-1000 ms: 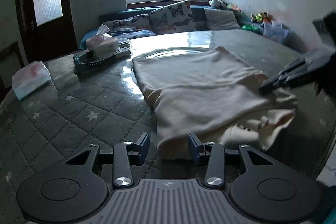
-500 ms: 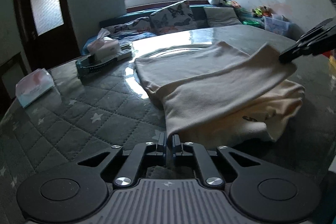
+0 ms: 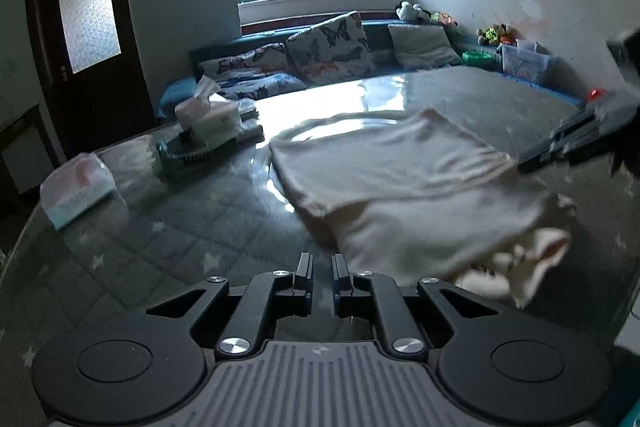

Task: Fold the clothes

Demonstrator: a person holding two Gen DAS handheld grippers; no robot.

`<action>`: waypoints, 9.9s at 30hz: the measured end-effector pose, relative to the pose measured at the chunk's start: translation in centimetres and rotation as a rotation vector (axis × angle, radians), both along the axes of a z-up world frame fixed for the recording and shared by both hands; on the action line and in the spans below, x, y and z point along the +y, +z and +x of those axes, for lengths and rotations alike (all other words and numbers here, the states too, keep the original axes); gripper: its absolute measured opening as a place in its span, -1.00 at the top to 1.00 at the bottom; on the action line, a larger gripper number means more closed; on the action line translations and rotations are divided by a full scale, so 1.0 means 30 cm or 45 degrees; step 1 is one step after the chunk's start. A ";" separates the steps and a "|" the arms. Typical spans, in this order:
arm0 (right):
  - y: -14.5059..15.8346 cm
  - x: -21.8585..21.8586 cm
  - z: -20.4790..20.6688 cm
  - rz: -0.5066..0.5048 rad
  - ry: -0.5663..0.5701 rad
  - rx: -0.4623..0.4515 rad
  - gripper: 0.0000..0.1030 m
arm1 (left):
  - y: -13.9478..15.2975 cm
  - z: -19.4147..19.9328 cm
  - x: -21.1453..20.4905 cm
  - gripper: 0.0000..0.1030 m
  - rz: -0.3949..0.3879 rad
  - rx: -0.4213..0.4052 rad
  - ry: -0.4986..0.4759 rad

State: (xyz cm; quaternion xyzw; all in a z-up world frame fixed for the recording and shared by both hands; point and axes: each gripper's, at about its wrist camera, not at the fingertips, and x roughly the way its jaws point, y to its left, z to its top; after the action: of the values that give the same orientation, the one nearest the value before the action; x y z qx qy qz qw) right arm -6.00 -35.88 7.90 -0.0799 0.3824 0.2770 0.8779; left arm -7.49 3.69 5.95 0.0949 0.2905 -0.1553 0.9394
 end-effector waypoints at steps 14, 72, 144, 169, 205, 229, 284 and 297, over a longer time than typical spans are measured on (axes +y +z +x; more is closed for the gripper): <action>-0.003 0.007 0.013 0.031 -0.042 -0.065 0.96 | -0.084 0.219 -0.174 0.65 0.096 0.010 -0.096; -0.055 0.045 -0.104 -0.095 0.169 -0.045 0.69 | -0.080 -0.012 -0.165 0.36 0.202 -0.037 -0.287; 0.080 0.057 -0.140 0.087 0.231 -0.177 0.81 | -0.061 -0.151 -0.182 0.85 0.252 -0.247 -0.350; 0.222 -0.016 -0.399 0.063 0.340 -0.207 0.85 | 0.089 -0.314 -0.147 0.85 0.044 -0.240 -0.379; -0.010 -0.096 0.178 -0.040 -0.070 0.021 0.57 | -0.075 0.332 -0.143 0.56 0.099 -0.001 0.078; -0.107 -0.124 0.175 0.106 -0.200 0.060 0.78 | -0.122 0.173 -0.326 0.64 -0.103 0.176 -0.297; -0.093 0.195 0.230 0.021 0.024 0.022 0.71 | -0.126 0.457 -0.285 0.59 -0.219 0.248 -0.088; -0.050 0.228 0.117 0.062 0.140 0.005 0.70 | -0.099 0.360 -0.176 0.59 -0.208 0.180 0.008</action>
State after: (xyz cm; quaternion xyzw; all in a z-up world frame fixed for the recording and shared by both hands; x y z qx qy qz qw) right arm -2.48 -29.03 6.39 -0.0787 0.3722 0.3343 0.8622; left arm 3.31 -1.59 2.98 0.0058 0.3429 -0.1817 0.9216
